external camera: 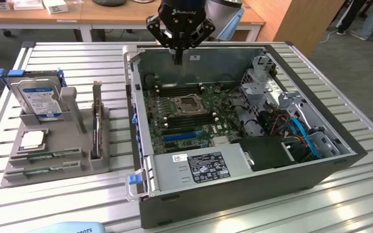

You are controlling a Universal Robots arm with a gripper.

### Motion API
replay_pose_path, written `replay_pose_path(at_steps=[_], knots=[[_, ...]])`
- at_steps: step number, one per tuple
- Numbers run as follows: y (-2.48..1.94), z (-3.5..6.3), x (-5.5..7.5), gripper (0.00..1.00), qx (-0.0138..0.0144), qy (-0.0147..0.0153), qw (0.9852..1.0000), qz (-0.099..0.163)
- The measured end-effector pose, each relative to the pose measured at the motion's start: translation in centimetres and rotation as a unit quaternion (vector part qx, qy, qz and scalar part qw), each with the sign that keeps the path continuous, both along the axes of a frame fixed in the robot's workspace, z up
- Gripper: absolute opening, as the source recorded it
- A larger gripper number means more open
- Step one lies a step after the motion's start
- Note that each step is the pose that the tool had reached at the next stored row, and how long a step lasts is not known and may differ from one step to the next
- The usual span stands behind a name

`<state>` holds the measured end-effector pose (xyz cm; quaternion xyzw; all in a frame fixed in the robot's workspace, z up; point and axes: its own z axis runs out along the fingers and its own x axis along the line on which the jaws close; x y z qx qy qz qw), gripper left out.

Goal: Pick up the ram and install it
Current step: 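Reach for the ram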

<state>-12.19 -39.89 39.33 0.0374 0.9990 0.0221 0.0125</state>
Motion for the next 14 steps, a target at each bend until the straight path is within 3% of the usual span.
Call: replay_pose_path(at_steps=[7,14], knots=[[0.0,-0.01,-0.3,0.1,0.0,0.0,1.0,0.0],[0.0,-0.02,-2.2,0.1,0.0,0.0,1.0,0.0]])
